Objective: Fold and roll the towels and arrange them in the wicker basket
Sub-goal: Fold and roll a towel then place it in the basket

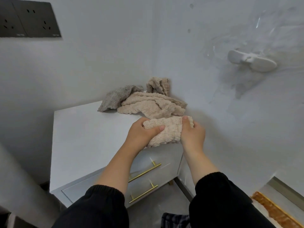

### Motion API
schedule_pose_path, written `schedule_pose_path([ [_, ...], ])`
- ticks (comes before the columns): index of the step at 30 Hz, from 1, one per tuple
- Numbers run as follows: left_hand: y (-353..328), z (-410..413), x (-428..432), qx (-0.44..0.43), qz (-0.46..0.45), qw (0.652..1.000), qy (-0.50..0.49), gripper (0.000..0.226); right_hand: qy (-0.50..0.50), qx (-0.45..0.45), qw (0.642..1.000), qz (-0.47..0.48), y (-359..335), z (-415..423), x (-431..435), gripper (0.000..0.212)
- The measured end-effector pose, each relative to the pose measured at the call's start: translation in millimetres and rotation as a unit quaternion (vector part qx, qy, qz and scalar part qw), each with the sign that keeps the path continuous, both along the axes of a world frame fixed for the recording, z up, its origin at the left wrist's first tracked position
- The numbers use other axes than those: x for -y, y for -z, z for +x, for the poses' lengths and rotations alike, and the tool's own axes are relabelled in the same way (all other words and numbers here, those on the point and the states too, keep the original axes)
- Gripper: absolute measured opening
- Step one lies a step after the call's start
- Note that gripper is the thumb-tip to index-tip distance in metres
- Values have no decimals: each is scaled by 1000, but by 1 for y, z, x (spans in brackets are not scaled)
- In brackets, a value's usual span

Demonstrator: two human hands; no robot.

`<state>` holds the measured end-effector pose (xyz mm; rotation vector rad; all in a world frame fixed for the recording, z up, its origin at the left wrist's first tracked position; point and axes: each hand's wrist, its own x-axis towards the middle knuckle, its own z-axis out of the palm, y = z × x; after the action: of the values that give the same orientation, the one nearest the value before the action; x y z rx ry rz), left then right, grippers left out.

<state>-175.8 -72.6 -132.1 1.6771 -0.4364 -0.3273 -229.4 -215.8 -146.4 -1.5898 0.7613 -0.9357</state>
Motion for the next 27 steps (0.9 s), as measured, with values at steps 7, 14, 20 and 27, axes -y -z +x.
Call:
schedule_pose_path([
  [7,-8,-63,51,-41,21,982,185,31,45,-25,979,-198,-31,-105,46,38],
  [14,-7,-131,114,-32,112,929,351,35,116,-30,946,-302,-23,-212,90,19],
  [20,9,-192,167,-78,169,900,393,20,160,-58,979,-109,6,-269,139,38],
  [27,56,-247,226,-156,158,910,350,17,24,187,888,420,63,-323,195,49],
])
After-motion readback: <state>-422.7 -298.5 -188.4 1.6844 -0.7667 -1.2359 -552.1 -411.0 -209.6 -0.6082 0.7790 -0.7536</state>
